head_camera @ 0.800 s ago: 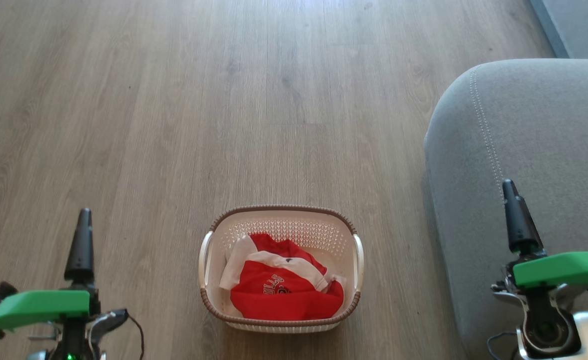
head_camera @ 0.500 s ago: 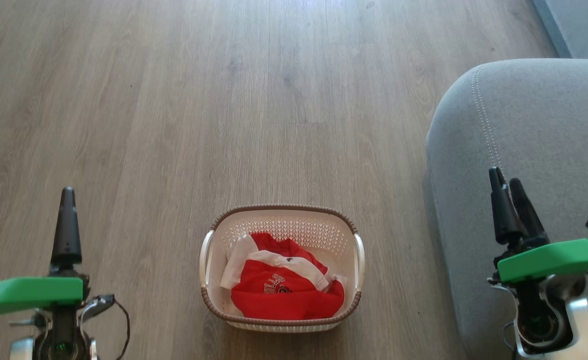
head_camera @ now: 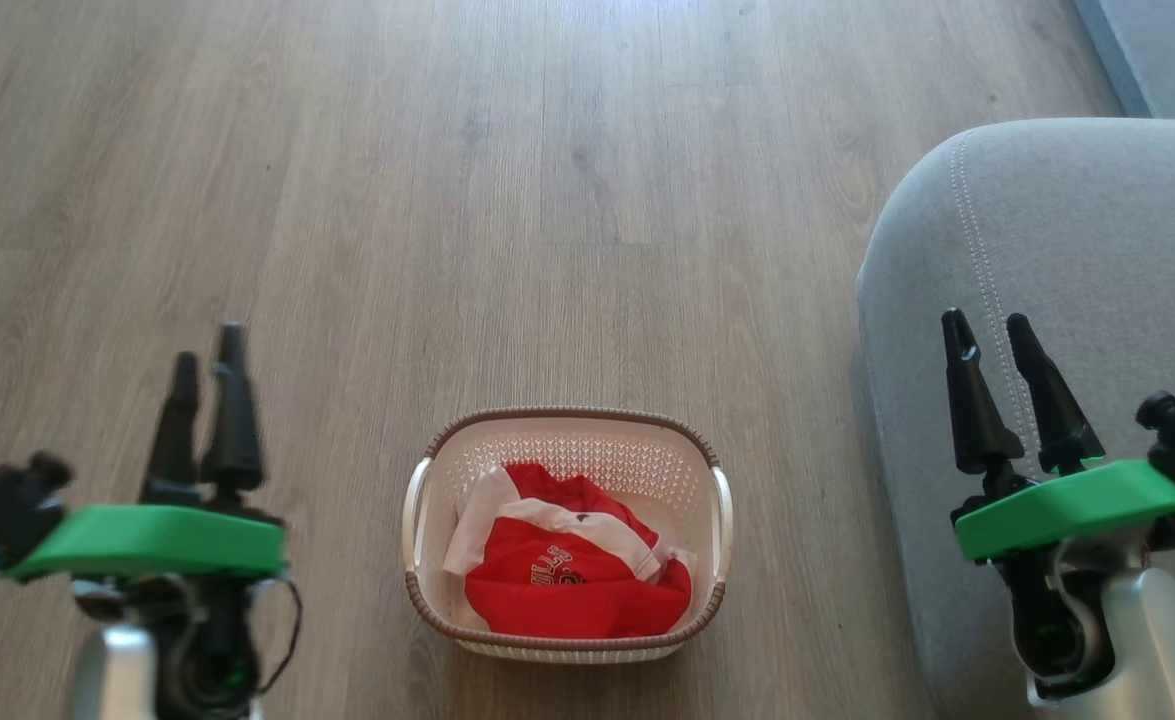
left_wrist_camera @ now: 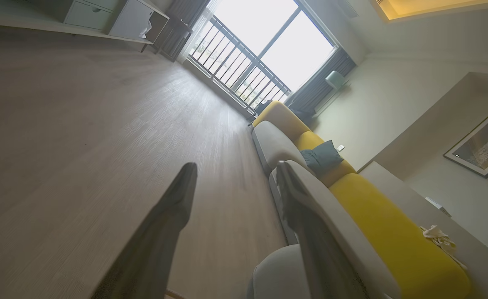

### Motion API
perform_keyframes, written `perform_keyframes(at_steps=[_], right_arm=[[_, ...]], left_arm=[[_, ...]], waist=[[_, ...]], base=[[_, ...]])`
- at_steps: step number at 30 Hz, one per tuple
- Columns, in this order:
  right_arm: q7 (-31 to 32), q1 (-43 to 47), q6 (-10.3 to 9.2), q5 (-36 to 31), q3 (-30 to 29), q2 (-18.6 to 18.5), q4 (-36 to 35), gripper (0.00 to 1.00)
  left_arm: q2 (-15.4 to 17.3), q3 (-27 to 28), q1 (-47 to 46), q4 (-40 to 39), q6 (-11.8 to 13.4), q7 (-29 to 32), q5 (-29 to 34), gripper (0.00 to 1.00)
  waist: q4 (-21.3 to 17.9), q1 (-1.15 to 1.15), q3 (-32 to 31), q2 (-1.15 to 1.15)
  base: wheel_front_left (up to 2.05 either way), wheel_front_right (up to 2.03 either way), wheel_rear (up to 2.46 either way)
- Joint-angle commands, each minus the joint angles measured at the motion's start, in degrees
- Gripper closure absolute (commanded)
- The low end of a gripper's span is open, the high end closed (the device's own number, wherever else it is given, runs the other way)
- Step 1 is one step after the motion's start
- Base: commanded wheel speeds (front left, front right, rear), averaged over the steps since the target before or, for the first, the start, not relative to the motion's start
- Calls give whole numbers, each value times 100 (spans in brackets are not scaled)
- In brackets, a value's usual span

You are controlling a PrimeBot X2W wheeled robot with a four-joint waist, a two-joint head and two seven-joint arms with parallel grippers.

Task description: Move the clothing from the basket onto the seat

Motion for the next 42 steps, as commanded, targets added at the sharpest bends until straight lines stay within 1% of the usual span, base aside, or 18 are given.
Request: perform_keyframes(at_steps=[1, 5, 7, 9, 14, 19, 23, 24, 28, 31, 33, 35, 38, 42], right_arm=[[-86, -310, 0, -272, 98, -90, -239, 0], [-153, -246, 0, -480, 148, -68, -49, 0], [-187, -252, 0, -606, 189, -79, -18, 0], [-221, -255, 0, -749, 244, -100, 4, 0], [-306, -269, 0, -1118, 330, -108, 44, 0], [-390, -305, 0, -1481, 422, -113, 32, 0], [-458, -355, 0, -1768, 439, -106, -44, 0], [-458, -355, 0, -1768, 439, -106, -44, 0], [-526, -401, 0, -2015, 407, -77, -115, 0], [-576, -411, 0, -2160, 392, -47, -117, 0], [-610, -401, 0, -2239, 357, -16, -92, 0], [-643, -369, 0, -2296, 306, 28, -8, 0], [-694, -324, 0, -2385, 258, 74, 199, 0], [-762, -292, 0, -2477, 243, 99, 364, 0]], left_arm=[[57, -85, -270, -305, 99, -97, 412, 0], [76, -464, -240, -317, 312, -164, 1076, 0], [168, -668, -238, -304, 516, -198, 1372, 0], [293, -909, -245, -271, 775, -233, 1612, 0], [738, -1696, -362, -121, 1479, -318, 2134, 0], [1060, -2370, -557, -28, 2144, -403, 2389, 0], [1187, -2669, -742, -194, 2710, -471, 2548, 0], [1187, -2669, -742, -194, 2710, -471, 2548, 0], [1300, -2847, -888, -436, 3238, -539, 2747, 0], [1381, -2979, -964, -582, 3533, -590, 2891, 0], [1391, -3056, -976, -622, 3619, -624, 2899, 0], [1353, -3071, -916, -571, 3561, -658, 2806, 0], [1223, -2923, -799, -391, 3227, -709, 2738, 0], [982, -2628, -616, -161, 2642, -777, 2869, 0]], waist=[[-2, 0, 0, 0], [-6, 0, -13, 0], [-9, 0, -13, 0], [-11, 0, -12, 0], [-3, 0, -5, 0], [7, 0, 4, 0], [18, 0, 31, 0], [18, 0, 31, 0], [19, 0, 67, 0], [11, 0, 102, 0], [3, 0, 116, 0], [-7, 0, 129, 0], [-25, 0, 140, 0], [-49, 0, 159, 0]], base=[[0, 0, 0], [0, 0, 0], [0, 0, 0], [0, 0, 0], [0, 0, 0], [0, 0, 0], [0, 0, 0], [0, 0, 0], [0, 0, 0], [0, 0, 0], [0, 0, 0], [0, 0, 0], [0, 0, 0], [0, 0, 0]])
